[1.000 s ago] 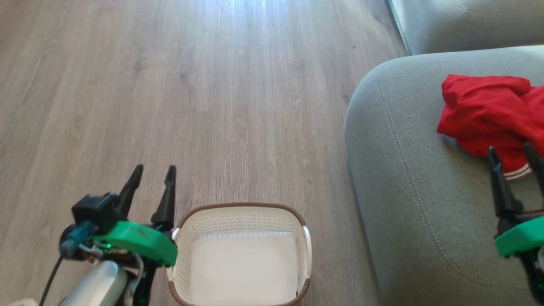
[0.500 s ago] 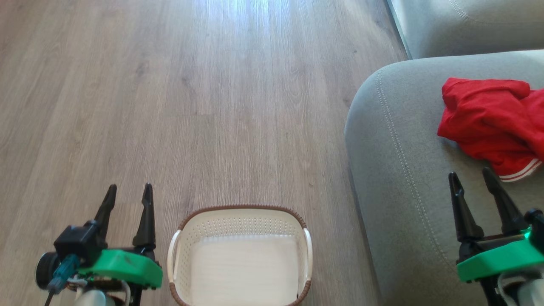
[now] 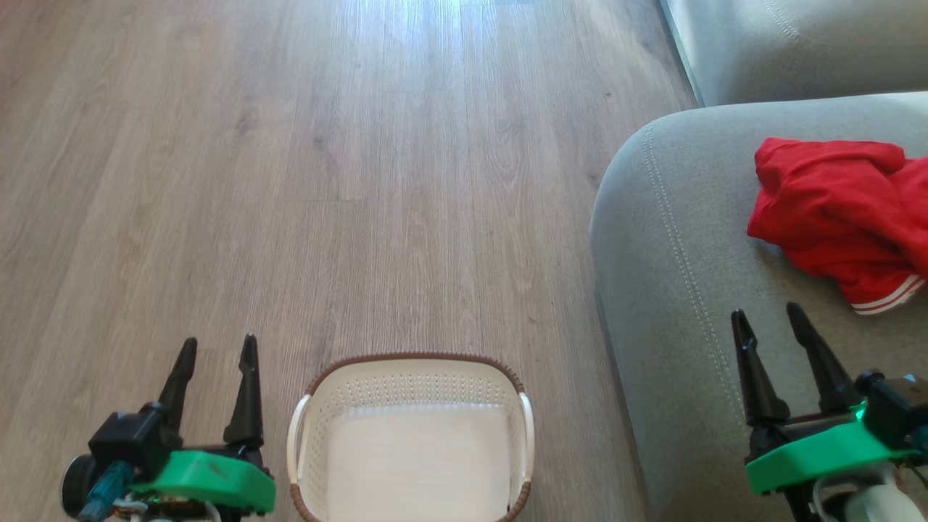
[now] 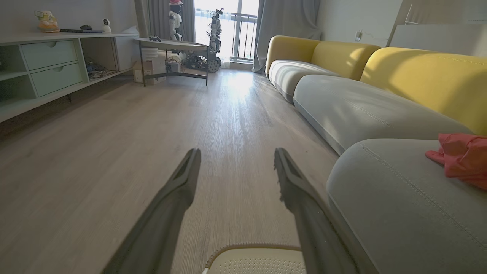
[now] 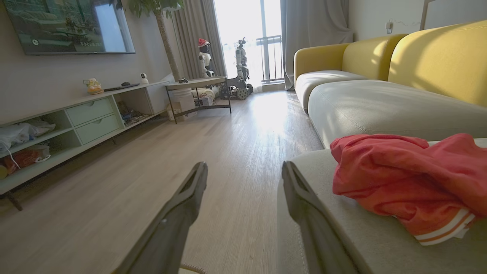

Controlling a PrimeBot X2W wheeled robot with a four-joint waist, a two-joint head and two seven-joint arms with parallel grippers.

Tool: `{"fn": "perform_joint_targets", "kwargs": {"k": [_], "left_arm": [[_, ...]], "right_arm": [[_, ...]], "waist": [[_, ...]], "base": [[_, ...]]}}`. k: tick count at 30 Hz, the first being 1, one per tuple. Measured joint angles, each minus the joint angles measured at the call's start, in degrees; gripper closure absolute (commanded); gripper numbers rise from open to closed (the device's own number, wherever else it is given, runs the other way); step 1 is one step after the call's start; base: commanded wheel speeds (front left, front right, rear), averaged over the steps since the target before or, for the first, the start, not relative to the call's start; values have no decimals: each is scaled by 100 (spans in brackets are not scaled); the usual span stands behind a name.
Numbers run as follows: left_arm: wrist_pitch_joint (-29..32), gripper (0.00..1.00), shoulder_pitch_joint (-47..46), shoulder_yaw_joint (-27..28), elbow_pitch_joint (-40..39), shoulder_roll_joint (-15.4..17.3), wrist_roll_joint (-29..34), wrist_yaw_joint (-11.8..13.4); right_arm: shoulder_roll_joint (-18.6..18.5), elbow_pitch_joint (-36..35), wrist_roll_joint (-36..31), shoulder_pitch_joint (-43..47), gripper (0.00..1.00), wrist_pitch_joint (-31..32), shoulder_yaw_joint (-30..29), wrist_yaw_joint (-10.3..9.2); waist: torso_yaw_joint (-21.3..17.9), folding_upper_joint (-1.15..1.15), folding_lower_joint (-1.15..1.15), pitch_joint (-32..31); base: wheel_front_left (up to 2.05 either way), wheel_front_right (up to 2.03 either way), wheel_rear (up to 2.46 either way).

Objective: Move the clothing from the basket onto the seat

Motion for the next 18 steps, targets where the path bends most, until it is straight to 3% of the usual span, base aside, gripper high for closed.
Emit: {"fn": "perform_joint_targets", "kwargs": {"k": [18], "left_arm": [[0, 0, 2, 498, 219, -407, 428, -525]], "right_arm": [[0, 23, 1, -32, 0, -20, 75, 0]], "waist": [[-45, 0, 0, 7]], "base": [[0, 0, 0]]}}
